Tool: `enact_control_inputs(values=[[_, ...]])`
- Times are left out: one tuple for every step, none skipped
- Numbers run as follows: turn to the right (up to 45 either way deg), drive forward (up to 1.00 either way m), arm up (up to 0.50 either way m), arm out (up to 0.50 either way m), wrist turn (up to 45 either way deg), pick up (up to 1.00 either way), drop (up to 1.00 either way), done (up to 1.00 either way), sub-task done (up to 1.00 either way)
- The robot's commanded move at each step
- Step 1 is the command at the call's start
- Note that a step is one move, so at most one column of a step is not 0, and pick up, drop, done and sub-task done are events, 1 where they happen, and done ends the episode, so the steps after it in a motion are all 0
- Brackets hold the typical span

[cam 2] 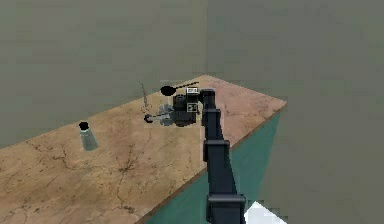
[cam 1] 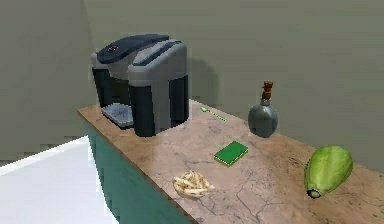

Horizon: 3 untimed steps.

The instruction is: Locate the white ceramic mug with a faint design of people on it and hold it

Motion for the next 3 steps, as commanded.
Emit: enact_control_inputs(values=[[0.0, 0.00, 0.00, 0.00, 0.0, 1.00, 0.00, 0.00, 0.00], [0.0, 0.00, 0.10, 0.00, 0.0, 0.00, 0.00, 0.00, 0.00], [0.0, 0.00, 0.00, 0.00, 0.0, 0.00, 0.00, 1.00, 0.00]])
